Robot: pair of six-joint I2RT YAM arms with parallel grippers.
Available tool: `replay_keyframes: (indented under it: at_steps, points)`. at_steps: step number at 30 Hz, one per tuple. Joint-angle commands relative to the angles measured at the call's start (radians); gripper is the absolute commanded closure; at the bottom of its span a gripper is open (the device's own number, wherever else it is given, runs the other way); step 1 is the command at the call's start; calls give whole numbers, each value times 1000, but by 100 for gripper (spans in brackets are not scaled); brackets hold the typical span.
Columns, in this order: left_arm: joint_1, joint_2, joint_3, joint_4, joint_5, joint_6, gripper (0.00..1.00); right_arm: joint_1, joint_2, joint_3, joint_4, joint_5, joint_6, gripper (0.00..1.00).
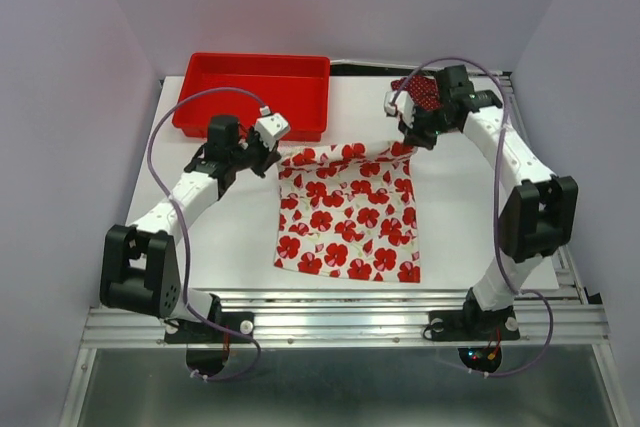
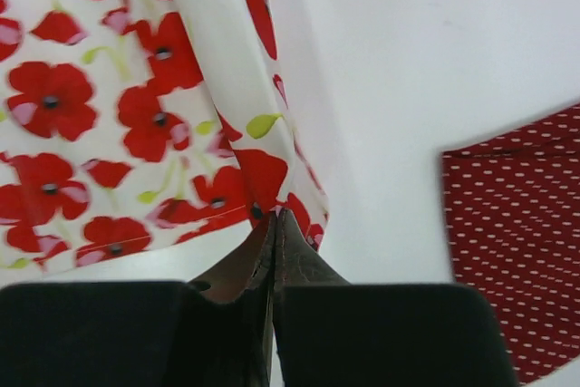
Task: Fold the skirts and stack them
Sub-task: Fold the skirt
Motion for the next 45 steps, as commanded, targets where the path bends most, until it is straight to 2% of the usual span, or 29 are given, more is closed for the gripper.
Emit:
replay_keyframes:
  at_steps: [1, 2, 5, 8, 12, 17, 20, 21, 23, 26, 27, 30, 32, 33, 36, 39, 41, 43, 45]
  points:
    - [6, -75, -75, -163, 98, 206, 100, 77, -132, -259, -25, -22, 19, 99]
    - [5, -79, -89, -189, 105, 267, 100, 92, -146, -306, -14, -16, 48, 99]
    - [-27, -70, -134, -226, 57, 315, 100, 126, -165, -441, 54, -7, 115, 99]
    - [-70, -4, -128, -261, -7, 354, 100, 137, -134, -486, 121, -4, 175, 99]
    - [-104, 120, -83, -269, -65, 349, 100, 137, -16, -463, 202, 37, 267, 99]
    - [-118, 178, -45, -205, -78, 323, 100, 137, 76, -398, 252, 126, 273, 99]
    - [-116, 180, -25, -229, -41, 390, 99, 137, 105, -362, 249, 149, 254, 99]
    - [-115, 144, -40, -252, -20, 421, 90, 137, 104, -361, 244, 145, 250, 99]
    - [-115, 53, -93, -263, -16, 505, 81, 137, 87, -371, 236, 131, 243, 99]
    - [-110, -60, -152, -342, -4, 636, 78, 137, 55, -381, 218, 119, 240, 99]
    - [-106, -146, -198, -356, -1, 711, 78, 137, 44, -389, 218, 113, 237, 99]
    - [-93, -299, -273, -373, -3, 769, 75, 137, -17, -418, 229, 93, 235, 99]
    - [-78, -346, -290, -350, -7, 741, 64, 148, -43, -427, 223, 87, 229, 99]
    - [-75, -367, -293, -350, -3, 736, 53, 148, -62, -435, 219, 85, 224, 99]
    - [-77, -356, -278, -344, 11, 730, 36, 158, -79, -452, 219, 99, 210, 99]
    - [-89, -288, -233, -340, -7, 733, 34, 169, -76, -469, 224, 114, 207, 99]
    - [-93, -189, -157, -378, -41, 737, 34, 169, -71, -475, 227, 122, 207, 99]
    - [-98, -98, -80, -419, -52, 765, 26, 169, -70, -475, 232, 122, 212, 99]
    - [-104, -31, -30, -419, -69, 759, 26, 178, -67, -473, 233, 122, 215, 99]
